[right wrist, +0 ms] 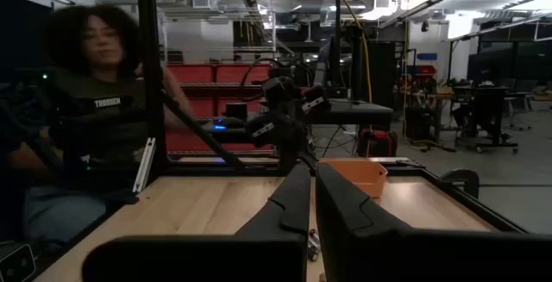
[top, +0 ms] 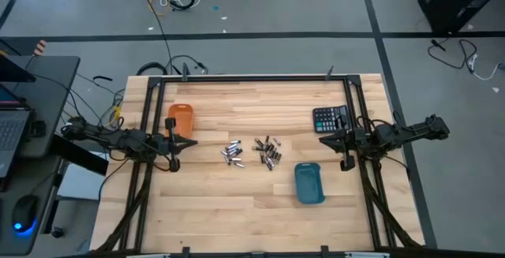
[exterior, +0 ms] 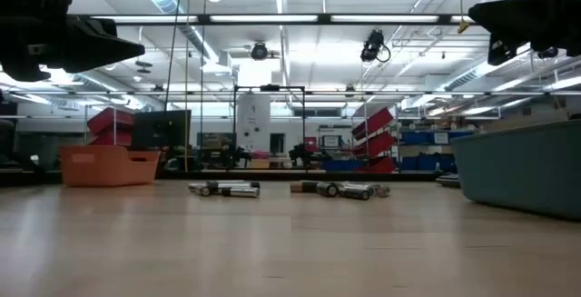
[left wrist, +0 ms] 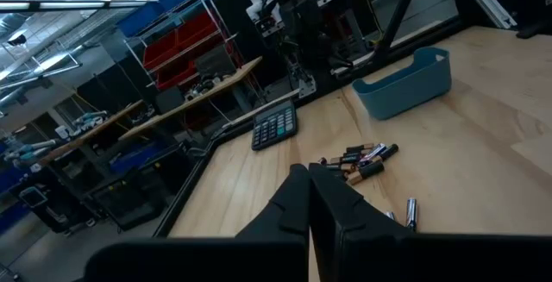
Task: Sort batteries
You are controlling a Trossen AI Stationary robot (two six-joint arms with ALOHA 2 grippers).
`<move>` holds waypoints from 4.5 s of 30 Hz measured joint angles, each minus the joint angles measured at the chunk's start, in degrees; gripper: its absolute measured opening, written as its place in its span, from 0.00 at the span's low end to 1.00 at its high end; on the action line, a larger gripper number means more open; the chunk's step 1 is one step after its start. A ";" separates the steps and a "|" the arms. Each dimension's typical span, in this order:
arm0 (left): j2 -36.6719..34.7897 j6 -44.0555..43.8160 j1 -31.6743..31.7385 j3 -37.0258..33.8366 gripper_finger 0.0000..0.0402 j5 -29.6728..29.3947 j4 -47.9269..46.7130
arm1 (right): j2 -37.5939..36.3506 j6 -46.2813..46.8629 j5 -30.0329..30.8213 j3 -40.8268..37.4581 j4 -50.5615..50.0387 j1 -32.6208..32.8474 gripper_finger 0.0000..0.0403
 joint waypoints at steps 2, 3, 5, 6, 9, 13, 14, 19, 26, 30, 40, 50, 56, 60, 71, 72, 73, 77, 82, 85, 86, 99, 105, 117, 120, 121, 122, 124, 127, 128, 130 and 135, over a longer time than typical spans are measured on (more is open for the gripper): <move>0.00 0.01 -0.01 0.00 0.00 0.01 0.01 | 0.02 0.00 0.00 0.00 0.00 0.00 0.03; 0.02 0.00 0.00 0.00 0.00 0.02 0.02 | 0.02 -0.01 0.00 0.01 0.00 0.00 0.03; 0.00 0.00 -0.01 0.00 0.00 0.01 0.02 | 0.00 -0.01 0.00 0.01 0.01 -0.02 0.03; 0.00 0.00 -0.01 0.00 0.00 0.01 0.02 | 0.00 -0.01 0.00 -0.01 0.01 0.00 0.03; 0.00 0.00 0.00 0.00 0.00 0.00 0.00 | 0.01 -0.01 0.00 0.00 0.00 0.00 0.03; 0.00 0.01 -0.02 0.00 0.00 0.00 0.01 | 0.00 0.01 0.00 0.01 0.01 -0.01 0.03; 0.00 0.00 -0.01 0.00 0.00 0.01 0.01 | 0.00 0.01 0.00 -0.01 0.01 0.00 0.03; 0.00 0.00 -0.02 0.00 0.00 0.00 0.02 | 0.00 -0.01 0.00 -0.01 0.01 0.00 0.03; 0.00 0.01 -0.02 0.00 0.00 0.00 0.01 | 0.01 0.00 0.00 0.01 0.01 -0.01 0.03; 0.00 0.02 -0.02 0.00 0.00 0.00 0.02 | 0.00 0.01 0.00 0.01 -0.01 -0.02 0.03; 0.00 0.02 0.00 0.00 0.00 0.00 0.00 | 0.01 -0.01 0.00 0.00 0.01 0.00 0.03; 0.02 -0.93 0.00 0.00 0.00 0.90 1.31 | 0.01 -0.01 0.00 0.00 0.00 -0.01 0.03; 0.01 -20.55 0.00 0.02 0.00 7.72 9.44 | 0.00 0.00 0.00 0.00 0.02 0.00 0.03; 0.00 -32.80 0.00 0.04 0.00 8.62 15.16 | 0.02 7.87 0.00 0.00 0.28 0.15 0.03; 0.00 -34.29 0.00 0.04 0.00 4.98 18.82 | 0.02 7.90 0.02 -0.01 3.94 0.04 0.03; 0.00 -34.30 0.00 0.04 0.00 3.73 18.93 | 0.02 7.90 0.02 0.00 4.17 0.04 0.03; 0.00 -34.32 0.00 0.04 0.00 2.52 19.04 | 0.02 7.90 0.02 -0.01 4.61 0.04 0.03; 0.00 -34.21 0.05 0.04 0.00 -1.52 19.59 | 0.00 7.98 0.02 0.01 7.19 0.04 0.03; 0.00 -29.98 0.13 0.04 0.00 -3.63 19.91 | 0.01 0.41 0.32 -0.01 14.57 -0.38 0.03; 0.52 -27.81 0.15 0.04 0.00 -3.82 21.36 | 0.86 -3.58 3.67 0.86 17.58 -0.92 0.03; 0.93 -26.88 0.15 0.04 0.00 -3.96 22.12 | 1.68 -4.89 5.05 1.68 17.39 -1.10 0.03; 21.83 -18.15 0.75 0.63 0.00 -6.66 44.13 | 33.13 -11.14 13.66 25.52 7.81 -6.65 0.03; 32.68 -19.39 2.87 2.72 0.00 -10.43 43.25 | 49.48 -5.16 13.64 39.60 -4.22 -8.89 0.03; 40.12 -19.28 5.44 3.52 0.00 -2.69 34.43 | 74.69 2.84 7.28 60.28 -20.91 -10.96 0.03; 40.24 -19.31 5.46 3.53 0.00 -2.43 34.41 | 79.61 4.82 5.80 63.61 -23.59 -11.57 0.04; 40.24 -19.29 5.46 3.53 0.00 -2.43 34.40 | 81.12 4.99 5.73 64.25 -23.77 -11.65 0.04; 40.24 -19.23 5.46 3.52 0.00 -2.43 34.45 | 82.66 4.97 5.73 64.63 -23.86 -11.75 0.05; 40.24 -19.19 5.46 3.52 0.00 -2.43 34.52 | 85.45 4.96 5.65 65.12 -23.92 -11.90 0.06; 40.24 -19.53 5.46 3.52 0.00 -2.45 34.62 | 89.11 4.61 5.60 65.30 -23.96 -11.93 0.09; 40.24 -19.73 5.45 3.52 0.00 -2.45 34.62 | 90.21 4.38 5.60 65.30 -23.88 -11.93 0.10; 40.22 -20.00 5.31 3.52 0.00 -2.45 34.62 | 92.19 3.29 5.10 65.30 -23.95 -11.78 0.13; 40.22 -20.97 5.31 3.52 0.00 -2.47 34.67 | 97.76 1.65 4.39 65.30 -21.68 -11.13 0.19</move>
